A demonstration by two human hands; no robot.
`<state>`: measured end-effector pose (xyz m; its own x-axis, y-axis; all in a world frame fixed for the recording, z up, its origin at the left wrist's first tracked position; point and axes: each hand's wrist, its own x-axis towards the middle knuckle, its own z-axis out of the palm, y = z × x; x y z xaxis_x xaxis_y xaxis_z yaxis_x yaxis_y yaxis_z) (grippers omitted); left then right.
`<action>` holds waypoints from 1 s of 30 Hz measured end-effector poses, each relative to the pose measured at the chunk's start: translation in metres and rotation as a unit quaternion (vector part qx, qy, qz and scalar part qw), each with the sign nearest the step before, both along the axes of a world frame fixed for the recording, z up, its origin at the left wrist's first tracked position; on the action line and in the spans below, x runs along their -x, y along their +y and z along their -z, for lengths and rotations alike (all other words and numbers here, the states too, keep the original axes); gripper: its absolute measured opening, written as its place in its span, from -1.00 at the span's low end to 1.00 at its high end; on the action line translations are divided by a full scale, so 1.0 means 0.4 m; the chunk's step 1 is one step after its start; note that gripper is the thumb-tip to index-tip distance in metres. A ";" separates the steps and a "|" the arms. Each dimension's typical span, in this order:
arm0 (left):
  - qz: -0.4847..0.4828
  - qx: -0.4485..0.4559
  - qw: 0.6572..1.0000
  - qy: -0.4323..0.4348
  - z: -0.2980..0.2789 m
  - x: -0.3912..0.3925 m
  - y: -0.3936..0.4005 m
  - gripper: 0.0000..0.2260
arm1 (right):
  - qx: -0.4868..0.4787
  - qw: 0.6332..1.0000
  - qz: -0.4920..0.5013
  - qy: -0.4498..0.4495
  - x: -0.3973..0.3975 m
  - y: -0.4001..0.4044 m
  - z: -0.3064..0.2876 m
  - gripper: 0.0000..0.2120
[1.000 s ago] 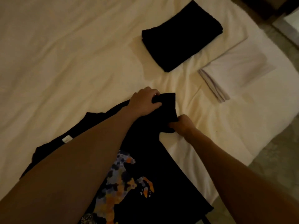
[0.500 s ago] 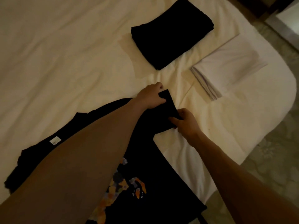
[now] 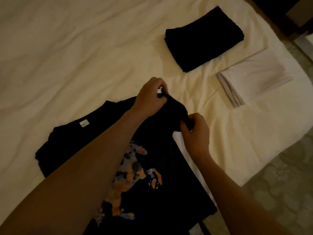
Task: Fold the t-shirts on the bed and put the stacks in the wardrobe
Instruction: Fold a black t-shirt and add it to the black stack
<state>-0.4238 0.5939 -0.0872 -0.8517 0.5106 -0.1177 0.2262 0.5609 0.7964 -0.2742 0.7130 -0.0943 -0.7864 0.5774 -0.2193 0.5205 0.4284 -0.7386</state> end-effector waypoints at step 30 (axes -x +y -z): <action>-0.382 0.245 0.889 -0.064 0.174 -0.484 -0.460 -0.75 | -0.257 0.785 -0.555 -0.097 0.057 -0.339 0.084 -0.81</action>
<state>-0.2303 0.4098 -0.1567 -0.8918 -0.3493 -0.2874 -0.4438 0.7986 0.4065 -0.2971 0.5774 -0.1280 -0.8481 -0.3897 -0.3590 -0.3038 0.9127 -0.2732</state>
